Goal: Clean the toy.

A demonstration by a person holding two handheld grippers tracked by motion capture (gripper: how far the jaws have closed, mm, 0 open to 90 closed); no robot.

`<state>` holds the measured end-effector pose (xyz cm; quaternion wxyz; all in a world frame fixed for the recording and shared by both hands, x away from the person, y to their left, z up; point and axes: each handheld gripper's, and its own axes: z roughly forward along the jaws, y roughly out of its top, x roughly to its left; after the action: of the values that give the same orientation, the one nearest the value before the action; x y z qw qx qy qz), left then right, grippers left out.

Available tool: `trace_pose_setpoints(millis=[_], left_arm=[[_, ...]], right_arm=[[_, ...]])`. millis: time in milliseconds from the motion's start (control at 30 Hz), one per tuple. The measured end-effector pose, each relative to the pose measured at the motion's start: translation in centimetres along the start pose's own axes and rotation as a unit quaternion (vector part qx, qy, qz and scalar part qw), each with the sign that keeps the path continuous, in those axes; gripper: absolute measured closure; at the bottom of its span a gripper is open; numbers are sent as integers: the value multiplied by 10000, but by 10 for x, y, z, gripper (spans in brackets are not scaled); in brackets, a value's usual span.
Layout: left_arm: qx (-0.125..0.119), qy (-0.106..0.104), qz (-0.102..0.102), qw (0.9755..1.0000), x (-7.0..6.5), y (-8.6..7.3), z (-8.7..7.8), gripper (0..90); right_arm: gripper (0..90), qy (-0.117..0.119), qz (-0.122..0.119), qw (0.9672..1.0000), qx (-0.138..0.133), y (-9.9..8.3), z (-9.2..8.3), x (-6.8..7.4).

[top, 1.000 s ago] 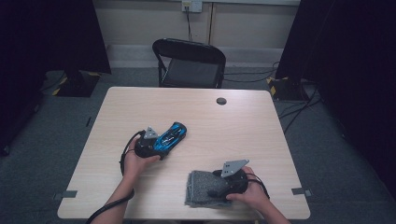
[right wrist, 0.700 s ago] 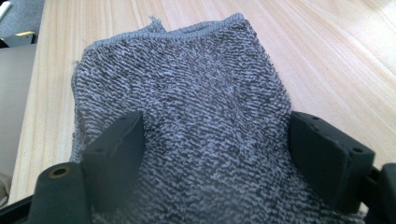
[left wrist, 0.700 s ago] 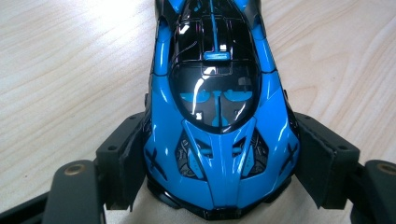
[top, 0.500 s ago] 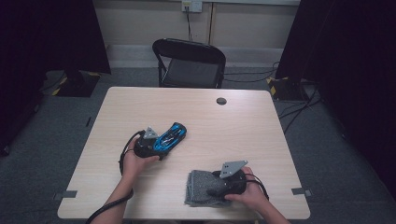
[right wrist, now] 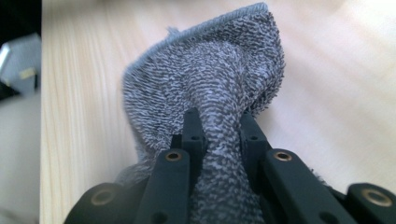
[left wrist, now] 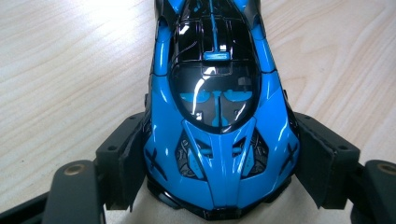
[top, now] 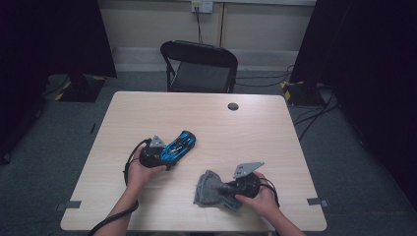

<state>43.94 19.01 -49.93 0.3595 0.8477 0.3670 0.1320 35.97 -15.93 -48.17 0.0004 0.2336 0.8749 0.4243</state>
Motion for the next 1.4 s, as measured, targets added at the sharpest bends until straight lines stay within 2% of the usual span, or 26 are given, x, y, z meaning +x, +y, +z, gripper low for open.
trace_pose_setpoints(millis=[100, 167, 333, 433, 500, 633, 667, 700, 867, 900, 1000, 1067, 1133, 1200, 1300, 1400], left_arm=[[7, 23, 13, 10000, -1, 0, 0, 259], [6, 100, 107, 9999, -1, 1, 0, 259], [-76, 18, 44, 10000, -1, -1, 1, 259], [-113, 29, 22, 9999, -1, -2, 1, 258], [-118, 63, 114, 9998, 0, -3, 1, 258], [-136, 61, 127, 9998, 0, -3, 1, 258], [-160, 17, 47, 9999, -1, -4, 1, 258], [-157, 35, 69, 9998, -1, -4, 1, 258], [-201, 79, 130, 9997, 0, -5, 0, 257], [-217, 20, 51, 9997, -1, -6, 1, 257], [-228, 21, 40, 9997, -1, -6, 1, 257], [-231, 26, 52, 9997, -1, -6, 1, 257], [-229, 27, 54, 9997, -1, -6, 1, 257], [-230, 26, 50, 9997, -1, -6, 1, 257], [-229, 26, 51, 9997, -1, -6, 1, 257], [-230, 24, 49, 9997, -1, -6, 1, 257]], right_arm=[[778, -38, 165, 9997, -169, 14, -2, -8], [779, -100, 217, 9995, -225, 25, 0, -14], [779, -270, 380, 9983, -346, 55, 9, -32], [779, -361, 371, 9981, -348, 73, 19, -37], [779, -384, 363, 9980, -350, 84, 27, -39], [779, -597, 332, 9972, -302, 103, 46, -40], [779, -660, 346, 9968, -281, 107, 51, -41], [779, -698, 348, 9966, -265, 110, 55, -41], [779, -836, 344, 9958, -152, 126, 76, -44], [778, -807, 378, 9958, -185, 129, 79, -45], [778, -663, 438, 9967, -179, 136, 90, -43], [778, -778, 221, 9967, 51, 140, 99, -35], [778, -677, 123, 9975, 132, 143, 109, -30], [777, -742, -29, 9969, 259, 145, 117, -26], [777, -837, -70, 9957, 382, 145, 125, -25], [777, -845, 4, 9957, 388, 143, 125, -28]])
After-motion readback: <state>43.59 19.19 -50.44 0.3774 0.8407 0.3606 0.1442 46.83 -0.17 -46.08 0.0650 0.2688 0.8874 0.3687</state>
